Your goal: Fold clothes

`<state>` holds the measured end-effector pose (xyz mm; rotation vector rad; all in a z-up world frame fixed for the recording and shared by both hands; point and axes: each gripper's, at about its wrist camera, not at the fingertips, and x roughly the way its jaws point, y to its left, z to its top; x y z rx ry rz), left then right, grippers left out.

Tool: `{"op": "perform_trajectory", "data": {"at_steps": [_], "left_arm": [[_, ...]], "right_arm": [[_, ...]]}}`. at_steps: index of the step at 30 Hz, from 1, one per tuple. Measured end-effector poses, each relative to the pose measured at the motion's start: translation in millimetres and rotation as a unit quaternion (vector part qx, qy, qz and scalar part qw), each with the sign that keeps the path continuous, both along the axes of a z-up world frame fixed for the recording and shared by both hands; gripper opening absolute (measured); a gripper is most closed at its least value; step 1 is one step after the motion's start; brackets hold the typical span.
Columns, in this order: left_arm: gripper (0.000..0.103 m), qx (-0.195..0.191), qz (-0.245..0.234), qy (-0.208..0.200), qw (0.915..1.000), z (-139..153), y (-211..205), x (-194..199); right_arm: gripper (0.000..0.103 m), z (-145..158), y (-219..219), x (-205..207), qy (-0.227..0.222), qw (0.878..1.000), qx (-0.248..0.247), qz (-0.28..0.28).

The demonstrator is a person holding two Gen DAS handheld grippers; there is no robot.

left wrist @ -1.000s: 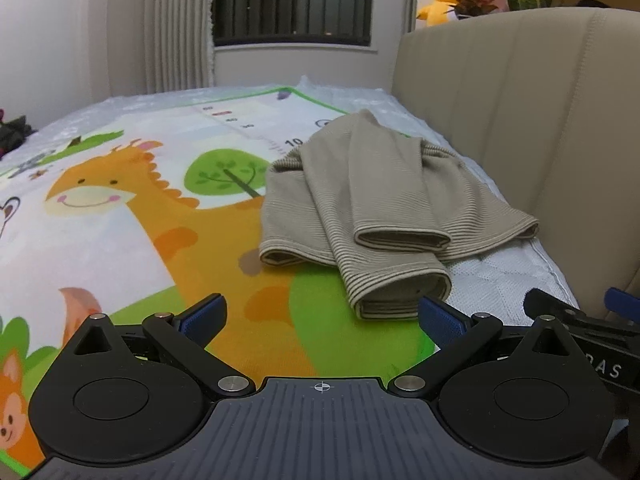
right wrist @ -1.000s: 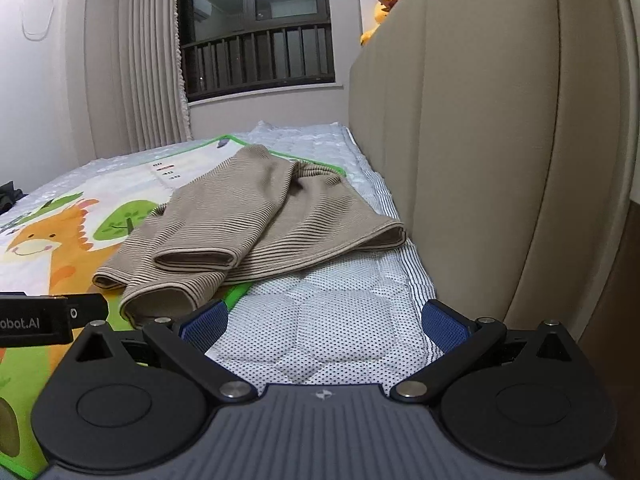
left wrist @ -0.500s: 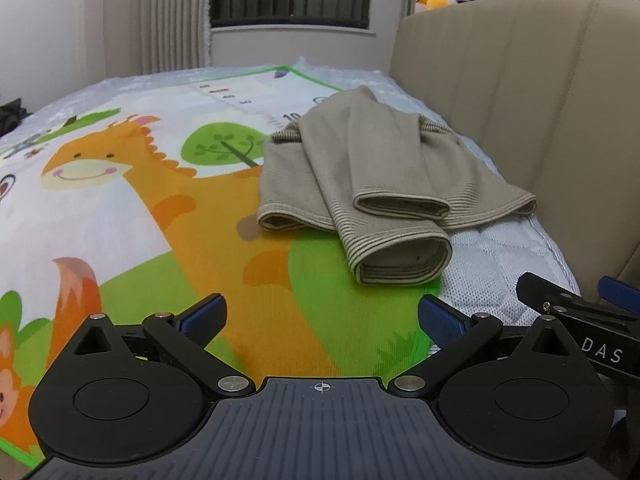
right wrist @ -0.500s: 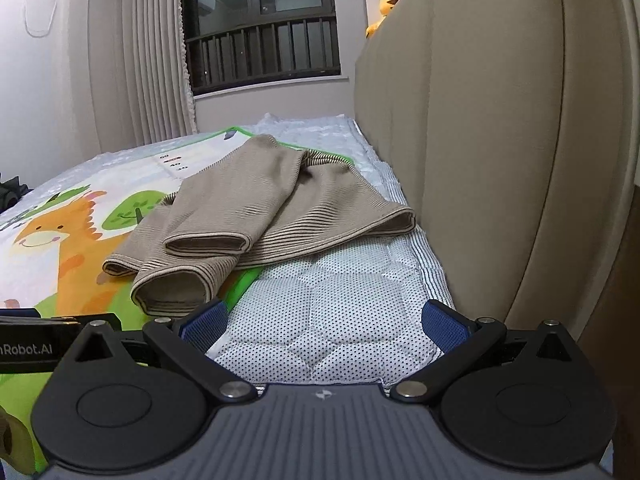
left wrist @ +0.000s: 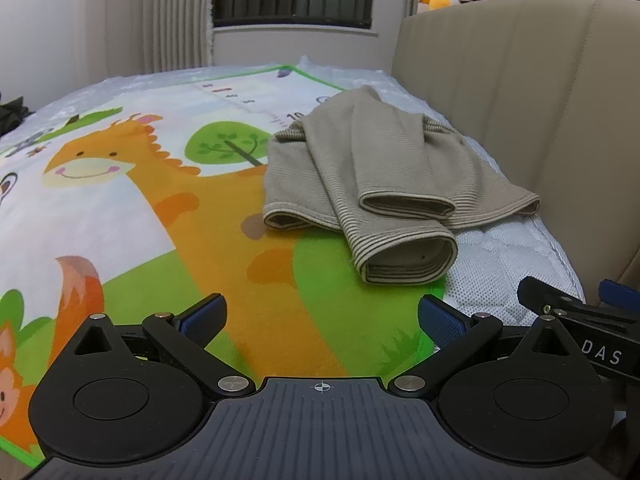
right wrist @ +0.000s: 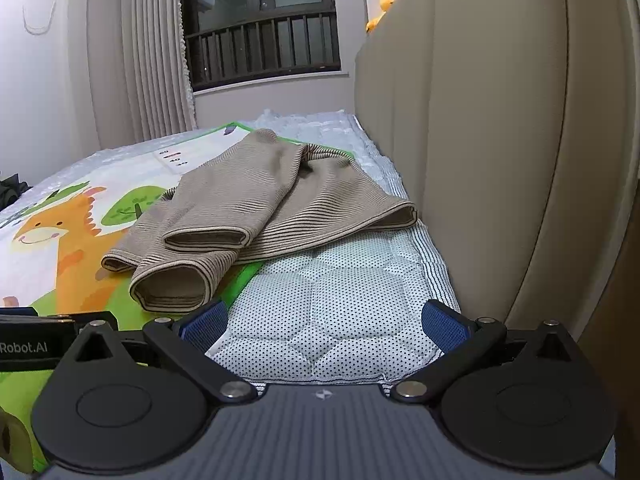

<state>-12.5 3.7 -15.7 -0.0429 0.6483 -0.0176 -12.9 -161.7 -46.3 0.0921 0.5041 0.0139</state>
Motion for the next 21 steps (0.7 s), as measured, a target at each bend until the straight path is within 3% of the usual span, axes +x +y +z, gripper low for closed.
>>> {"op": "perform_trajectory", "data": {"at_steps": [21], "left_arm": [[0.103, 0.003, -0.004, -0.001, 1.0, 3.0, -2.3, -1.8]], "right_arm": [[0.103, 0.5, 2.5, -6.3, -0.002, 1.0, -0.003, 0.009]]}}
